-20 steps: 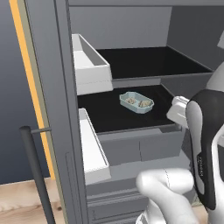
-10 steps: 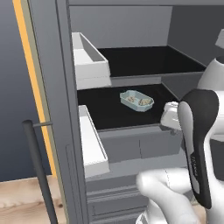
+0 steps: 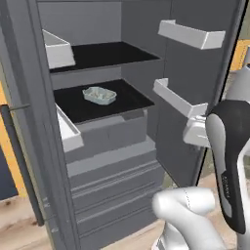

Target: Place two dumplings into each of the tupperware containers and then place the containers in the fridge.

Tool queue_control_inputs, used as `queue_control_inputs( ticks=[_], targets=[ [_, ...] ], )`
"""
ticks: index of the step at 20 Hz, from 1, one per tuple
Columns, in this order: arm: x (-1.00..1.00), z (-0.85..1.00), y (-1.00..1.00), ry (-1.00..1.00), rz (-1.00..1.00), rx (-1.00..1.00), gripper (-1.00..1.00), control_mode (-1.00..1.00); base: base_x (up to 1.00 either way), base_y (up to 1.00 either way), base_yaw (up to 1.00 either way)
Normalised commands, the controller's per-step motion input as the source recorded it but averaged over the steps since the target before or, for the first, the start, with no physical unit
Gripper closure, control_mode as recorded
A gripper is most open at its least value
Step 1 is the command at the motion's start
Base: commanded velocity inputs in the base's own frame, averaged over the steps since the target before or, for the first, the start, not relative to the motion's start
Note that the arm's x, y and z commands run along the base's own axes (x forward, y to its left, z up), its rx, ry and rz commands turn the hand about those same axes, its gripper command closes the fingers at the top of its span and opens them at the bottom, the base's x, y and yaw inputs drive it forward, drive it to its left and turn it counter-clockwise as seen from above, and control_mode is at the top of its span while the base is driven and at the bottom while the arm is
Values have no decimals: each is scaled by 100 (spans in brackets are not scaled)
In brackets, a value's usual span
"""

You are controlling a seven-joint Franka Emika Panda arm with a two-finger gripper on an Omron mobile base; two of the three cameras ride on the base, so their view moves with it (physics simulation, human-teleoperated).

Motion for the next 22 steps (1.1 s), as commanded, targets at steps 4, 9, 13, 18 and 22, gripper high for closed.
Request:
queue_control_inputs(
  ticks=[4,9,13,18,22],
  targets=[
    [0,0,0,0,0,0,-100,100,-26,0,-100],
    [0,0,0,0,0,0,-100,100,-13,0,-100],
    [0,0,0,0,0,0,-100,100,-7,0,-100],
    [0,0,0,0,0,0,-100,100,0,14,-97],
    [0,0,0,0,0,0,-100,100,0,17,-97]
  ],
)
